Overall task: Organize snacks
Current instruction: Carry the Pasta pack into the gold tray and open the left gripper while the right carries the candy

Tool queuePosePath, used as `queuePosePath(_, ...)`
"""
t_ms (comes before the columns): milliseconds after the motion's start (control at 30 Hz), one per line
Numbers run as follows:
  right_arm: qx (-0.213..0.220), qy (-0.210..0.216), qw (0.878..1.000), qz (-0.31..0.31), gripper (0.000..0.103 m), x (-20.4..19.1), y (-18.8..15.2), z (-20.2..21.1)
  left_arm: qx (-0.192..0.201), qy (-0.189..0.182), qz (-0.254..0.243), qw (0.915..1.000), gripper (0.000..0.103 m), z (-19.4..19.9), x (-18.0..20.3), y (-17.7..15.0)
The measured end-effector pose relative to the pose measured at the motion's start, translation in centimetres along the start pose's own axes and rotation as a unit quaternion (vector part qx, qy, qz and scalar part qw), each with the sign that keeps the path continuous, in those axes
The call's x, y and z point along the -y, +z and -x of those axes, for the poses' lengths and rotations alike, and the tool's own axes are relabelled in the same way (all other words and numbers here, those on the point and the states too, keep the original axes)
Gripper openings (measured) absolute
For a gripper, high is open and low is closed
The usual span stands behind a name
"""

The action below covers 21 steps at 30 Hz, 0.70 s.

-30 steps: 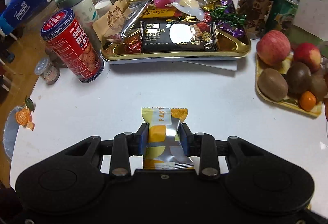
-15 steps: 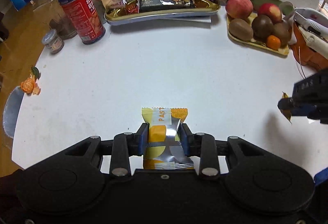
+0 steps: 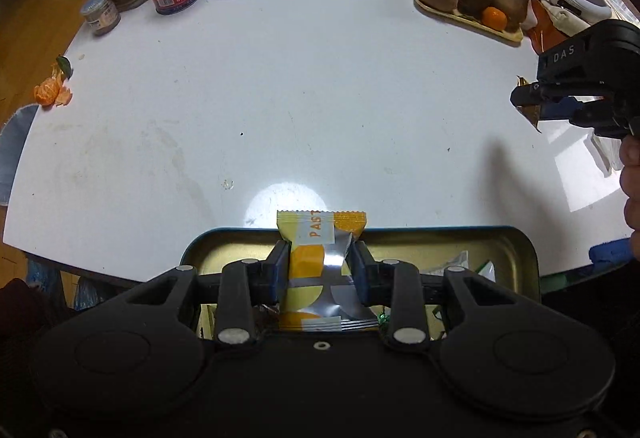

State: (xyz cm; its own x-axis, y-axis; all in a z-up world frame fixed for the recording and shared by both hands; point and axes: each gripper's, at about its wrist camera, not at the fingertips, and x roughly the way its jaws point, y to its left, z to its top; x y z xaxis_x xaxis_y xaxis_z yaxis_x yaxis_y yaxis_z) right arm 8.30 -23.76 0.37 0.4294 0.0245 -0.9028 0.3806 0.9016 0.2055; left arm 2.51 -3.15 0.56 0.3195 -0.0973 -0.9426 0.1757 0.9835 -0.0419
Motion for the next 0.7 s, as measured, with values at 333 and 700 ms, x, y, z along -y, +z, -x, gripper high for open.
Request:
queuePosePath(333,0.042,0.072,0.996,-0.015,0.020,2.4,-6.1,4.7,0.073,0.018,-0.022,0.9969,0.055,3.5,1.0,-0.9)
queuePosePath(700,0.083,0.098,0.991,0.020,0.020,3.7,-14.9,8.6,0.064,0.049,0.005,0.9967,0.055,4.1,-0.4,-6.1)
